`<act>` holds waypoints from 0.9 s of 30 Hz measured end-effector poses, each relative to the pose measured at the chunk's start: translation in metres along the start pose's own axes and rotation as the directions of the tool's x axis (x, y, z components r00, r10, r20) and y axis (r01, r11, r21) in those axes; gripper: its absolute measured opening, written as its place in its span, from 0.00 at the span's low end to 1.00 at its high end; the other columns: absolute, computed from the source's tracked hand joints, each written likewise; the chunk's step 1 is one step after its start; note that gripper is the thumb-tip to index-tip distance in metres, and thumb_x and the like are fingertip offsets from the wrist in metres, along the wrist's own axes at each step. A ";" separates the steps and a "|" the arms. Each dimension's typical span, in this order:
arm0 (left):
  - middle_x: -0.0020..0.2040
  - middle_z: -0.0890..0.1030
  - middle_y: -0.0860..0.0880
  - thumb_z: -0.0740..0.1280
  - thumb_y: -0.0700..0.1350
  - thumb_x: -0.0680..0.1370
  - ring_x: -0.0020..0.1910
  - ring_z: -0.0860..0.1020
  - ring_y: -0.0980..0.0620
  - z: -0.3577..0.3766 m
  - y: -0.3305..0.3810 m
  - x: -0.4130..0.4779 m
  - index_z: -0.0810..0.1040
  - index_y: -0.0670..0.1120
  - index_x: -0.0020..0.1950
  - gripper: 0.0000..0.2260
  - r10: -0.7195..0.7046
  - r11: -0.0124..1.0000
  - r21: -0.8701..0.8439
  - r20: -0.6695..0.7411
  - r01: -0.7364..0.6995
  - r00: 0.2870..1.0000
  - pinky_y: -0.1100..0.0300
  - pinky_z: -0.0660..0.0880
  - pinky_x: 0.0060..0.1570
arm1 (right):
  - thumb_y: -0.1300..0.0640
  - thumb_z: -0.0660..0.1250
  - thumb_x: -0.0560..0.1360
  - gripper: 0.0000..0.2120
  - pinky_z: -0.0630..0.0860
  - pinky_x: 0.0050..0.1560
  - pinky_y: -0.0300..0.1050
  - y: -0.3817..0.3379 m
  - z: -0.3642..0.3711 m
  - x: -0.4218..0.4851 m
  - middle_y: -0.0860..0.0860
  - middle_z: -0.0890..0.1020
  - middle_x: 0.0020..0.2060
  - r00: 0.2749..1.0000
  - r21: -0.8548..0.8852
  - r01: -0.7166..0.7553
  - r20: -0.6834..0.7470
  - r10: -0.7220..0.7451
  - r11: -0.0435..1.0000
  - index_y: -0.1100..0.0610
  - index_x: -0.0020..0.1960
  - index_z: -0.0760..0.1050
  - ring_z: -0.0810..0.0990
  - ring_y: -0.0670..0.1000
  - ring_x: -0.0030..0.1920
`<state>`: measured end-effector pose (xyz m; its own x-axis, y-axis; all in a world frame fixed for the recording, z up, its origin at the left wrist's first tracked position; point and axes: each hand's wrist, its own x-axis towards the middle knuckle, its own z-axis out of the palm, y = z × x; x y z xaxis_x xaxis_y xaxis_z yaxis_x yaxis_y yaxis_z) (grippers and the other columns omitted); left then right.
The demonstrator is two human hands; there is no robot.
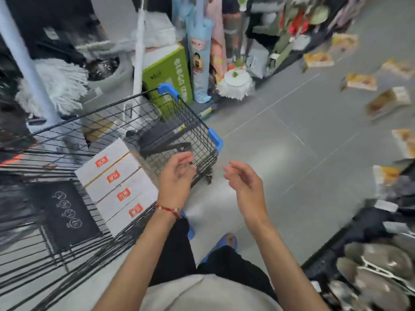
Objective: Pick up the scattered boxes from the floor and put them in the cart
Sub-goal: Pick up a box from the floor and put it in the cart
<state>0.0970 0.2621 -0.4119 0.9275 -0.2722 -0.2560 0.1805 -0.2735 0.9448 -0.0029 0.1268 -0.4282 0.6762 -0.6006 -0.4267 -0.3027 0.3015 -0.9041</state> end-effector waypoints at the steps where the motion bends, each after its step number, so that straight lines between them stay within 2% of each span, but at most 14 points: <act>1: 0.55 0.83 0.49 0.68 0.32 0.77 0.53 0.81 0.61 0.016 0.005 -0.002 0.78 0.53 0.54 0.16 0.009 1.000 0.008 0.034 -0.009 0.999 0.57 0.76 0.61 | 0.61 0.70 0.80 0.08 0.78 0.62 0.48 -0.003 -0.017 -0.003 0.49 0.86 0.49 0.999 0.019 0.005 -0.034 -0.005 1.000 0.55 0.59 0.81 0.84 0.49 0.52; 4: 0.55 0.83 0.46 0.68 0.31 0.77 0.50 0.81 0.62 0.062 0.021 -0.004 0.78 0.47 0.58 0.14 0.015 1.000 0.001 0.150 -0.016 0.988 0.62 0.77 0.57 | 0.61 0.70 0.80 0.09 0.77 0.65 0.51 -0.013 -0.063 -0.009 0.55 0.86 0.53 0.991 0.063 -0.002 -0.133 0.010 0.998 0.56 0.60 0.81 0.84 0.52 0.55; 6: 0.54 0.83 0.47 0.68 0.31 0.78 0.46 0.80 0.63 0.091 0.032 -0.003 0.78 0.46 0.58 0.14 0.009 1.000 0.005 0.213 -0.010 0.977 0.67 0.76 0.51 | 0.61 0.70 0.80 0.09 0.77 0.64 0.50 -0.018 -0.089 -0.009 0.55 0.86 0.54 0.981 0.100 -0.003 -0.192 0.023 0.995 0.54 0.59 0.81 0.84 0.52 0.56; 9: 0.54 0.83 0.47 0.67 0.31 0.78 0.49 0.81 0.60 0.137 0.047 0.004 0.78 0.46 0.58 0.13 0.009 0.999 0.036 0.323 -0.022 0.946 0.66 0.74 0.53 | 0.62 0.69 0.80 0.09 0.77 0.58 0.44 -0.027 -0.124 -0.002 0.53 0.85 0.52 0.964 0.155 0.012 -0.265 0.030 0.988 0.52 0.58 0.81 0.83 0.49 0.53; 13: 0.53 0.83 0.49 0.67 0.32 0.78 0.48 0.81 0.60 0.203 0.067 0.026 0.78 0.46 0.59 0.13 -0.001 0.997 0.070 0.452 -0.034 0.892 0.70 0.74 0.49 | 0.61 0.69 0.81 0.09 0.76 0.55 0.40 -0.044 -0.169 0.021 0.54 0.86 0.53 0.929 0.198 0.019 -0.366 0.056 0.980 0.52 0.58 0.81 0.84 0.45 0.48; 18: 0.52 0.84 0.51 0.67 0.32 0.78 0.46 0.82 0.62 0.293 0.095 0.071 0.80 0.50 0.55 0.14 0.013 0.999 0.025 0.538 -0.031 0.843 0.65 0.75 0.51 | 0.61 0.69 0.81 0.09 0.77 0.56 0.41 -0.075 -0.226 0.077 0.55 0.86 0.53 0.862 0.223 0.051 -0.503 0.070 0.973 0.52 0.58 0.81 0.84 0.47 0.50; 23: 0.52 0.85 0.49 0.66 0.33 0.78 0.52 0.83 0.51 0.375 0.141 0.127 0.80 0.50 0.55 0.13 0.022 0.997 0.041 0.626 -0.061 0.779 0.62 0.75 0.51 | 0.62 0.68 0.80 0.09 0.77 0.55 0.41 -0.122 -0.274 0.145 0.51 0.86 0.52 0.800 0.279 0.064 -0.588 0.117 0.958 0.52 0.58 0.81 0.83 0.46 0.49; 27: 0.51 0.85 0.50 0.66 0.33 0.78 0.53 0.83 0.49 0.437 0.173 0.176 0.80 0.51 0.54 0.13 0.017 0.994 0.069 0.681 -0.088 0.732 0.59 0.75 0.54 | 0.63 0.67 0.81 0.10 0.78 0.56 0.42 -0.160 -0.302 0.201 0.50 0.87 0.50 0.763 0.333 0.093 -0.629 0.147 0.938 0.54 0.60 0.80 0.83 0.46 0.50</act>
<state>0.1482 -0.2359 -0.3823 0.4598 -0.8320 -0.3103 0.0756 -0.3115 0.9472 -0.0214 -0.2657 -0.3761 0.0491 -0.8798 -0.4728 0.0021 0.4735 -0.8808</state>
